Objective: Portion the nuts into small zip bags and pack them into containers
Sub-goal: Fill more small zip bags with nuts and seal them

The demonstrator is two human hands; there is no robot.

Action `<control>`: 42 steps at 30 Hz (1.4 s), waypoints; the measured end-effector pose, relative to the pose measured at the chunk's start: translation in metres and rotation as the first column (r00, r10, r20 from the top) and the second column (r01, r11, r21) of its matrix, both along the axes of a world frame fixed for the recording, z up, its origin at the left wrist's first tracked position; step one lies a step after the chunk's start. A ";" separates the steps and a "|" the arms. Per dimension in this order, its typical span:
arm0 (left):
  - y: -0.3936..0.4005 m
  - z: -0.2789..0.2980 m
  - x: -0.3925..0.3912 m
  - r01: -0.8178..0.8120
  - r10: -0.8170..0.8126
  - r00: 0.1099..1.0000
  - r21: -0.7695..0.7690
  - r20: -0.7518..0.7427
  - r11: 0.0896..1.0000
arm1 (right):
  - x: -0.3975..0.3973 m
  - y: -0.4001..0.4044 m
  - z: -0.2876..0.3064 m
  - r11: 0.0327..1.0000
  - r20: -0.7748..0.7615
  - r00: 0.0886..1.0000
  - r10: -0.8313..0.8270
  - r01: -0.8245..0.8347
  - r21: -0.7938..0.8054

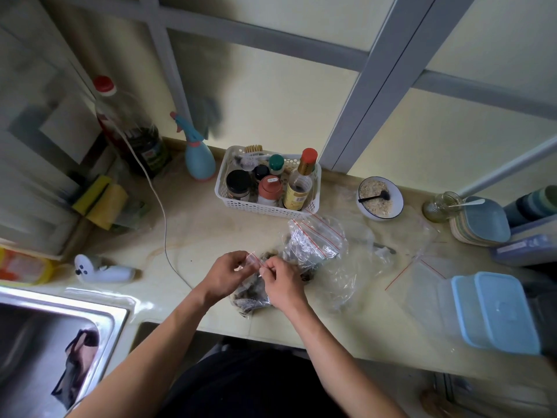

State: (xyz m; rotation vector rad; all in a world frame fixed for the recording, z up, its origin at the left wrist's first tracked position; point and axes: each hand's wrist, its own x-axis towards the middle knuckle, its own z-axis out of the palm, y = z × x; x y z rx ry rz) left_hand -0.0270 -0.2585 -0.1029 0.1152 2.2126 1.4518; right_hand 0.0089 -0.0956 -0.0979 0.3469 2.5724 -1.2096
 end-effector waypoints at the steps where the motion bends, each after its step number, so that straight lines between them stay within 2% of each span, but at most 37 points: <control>1: 0.000 -0.001 0.000 -0.016 0.016 1.000 0.007 -0.010 1.000 | 0.000 0.000 0.001 1.000 0.005 1.000 -0.018 0.018 -0.005; 4: 0.002 0.001 0.004 -0.104 0.105 0.994 0.067 -0.015 0.992 | -0.003 -0.003 0.005 0.999 0.015 0.998 -0.053 0.053 -0.001; 8: 0.006 0.003 0.005 -0.235 0.228 0.971 0.109 0.072 0.966 | -0.012 -0.010 0.012 0.998 0.012 0.999 -0.035 0.034 0.048; 15: 0.002 -0.005 -0.003 -0.362 0.350 0.928 0.076 0.129 0.929 | -0.015 -0.014 0.019 0.989 0.023 0.999 0.026 -0.029 0.142; 29: 0.000 -0.004 -0.017 -0.573 0.567 0.815 0.017 0.116 0.820 | -0.011 -0.009 0.025 0.992 0.002 0.999 0.048 -0.048 0.120; 36: 0.000 -0.008 -0.017 -0.593 0.587 0.802 0.024 0.105 0.805 | -0.007 -0.001 0.020 0.988 -0.011 0.999 0.033 -0.031 0.151; 39: -0.002 -0.010 -0.015 -0.555 0.548 0.827 0.033 0.127 0.831 | -0.005 0.002 0.017 0.980 -0.016 0.998 0.064 -0.060 0.188; 42: -0.003 -0.008 -0.014 -0.443 0.434 0.891 0.057 0.131 0.894 | -0.003 0.005 0.017 0.977 0.006 0.998 0.060 -0.060 0.205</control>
